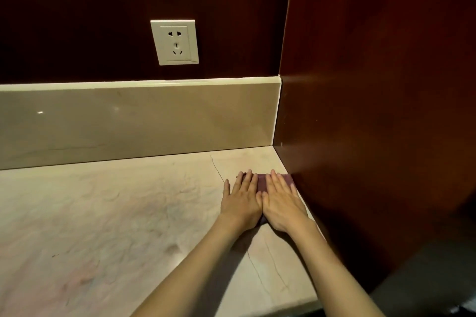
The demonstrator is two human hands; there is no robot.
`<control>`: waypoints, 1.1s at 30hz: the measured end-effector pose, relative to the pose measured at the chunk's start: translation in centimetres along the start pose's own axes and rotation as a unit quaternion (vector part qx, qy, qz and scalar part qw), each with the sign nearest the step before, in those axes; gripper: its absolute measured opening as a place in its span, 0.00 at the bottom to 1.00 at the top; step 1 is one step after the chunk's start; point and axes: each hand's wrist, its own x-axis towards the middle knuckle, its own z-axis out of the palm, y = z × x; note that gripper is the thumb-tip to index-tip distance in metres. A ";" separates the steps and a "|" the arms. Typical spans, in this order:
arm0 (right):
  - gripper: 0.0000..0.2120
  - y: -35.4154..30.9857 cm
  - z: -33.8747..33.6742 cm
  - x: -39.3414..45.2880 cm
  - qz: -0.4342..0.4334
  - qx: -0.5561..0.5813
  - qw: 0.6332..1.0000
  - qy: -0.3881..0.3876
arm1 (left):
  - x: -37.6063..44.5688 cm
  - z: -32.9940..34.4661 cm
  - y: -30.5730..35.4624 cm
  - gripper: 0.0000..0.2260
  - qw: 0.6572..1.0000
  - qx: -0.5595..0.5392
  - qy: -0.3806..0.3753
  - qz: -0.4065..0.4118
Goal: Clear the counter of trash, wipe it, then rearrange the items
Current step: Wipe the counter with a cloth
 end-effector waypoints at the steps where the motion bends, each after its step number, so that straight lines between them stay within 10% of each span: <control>1: 0.26 -0.1 -0.1 1.1 0.004 0.002 1.000 -0.001 | 1.0 -0.2 -0.4 0.24 1.000 -0.002 -0.002 0.000; 19: 0.27 0.8 -0.4 11.6 -0.015 -0.025 1.000 -0.004 | 9.2 -1.2 -2.9 0.25 0.997 0.031 0.073 -0.013; 23: 0.30 0.8 -0.7 11.4 -0.027 -0.054 0.998 0.017 | 9.3 -1.0 -3.1 0.32 0.984 0.009 0.148 0.096; 33: 0.25 0.9 -0.9 10.8 -0.023 -0.015 1.000 -0.010 | 9.7 -1.3 -4.1 0.24 0.997 -0.008 0.017 0.071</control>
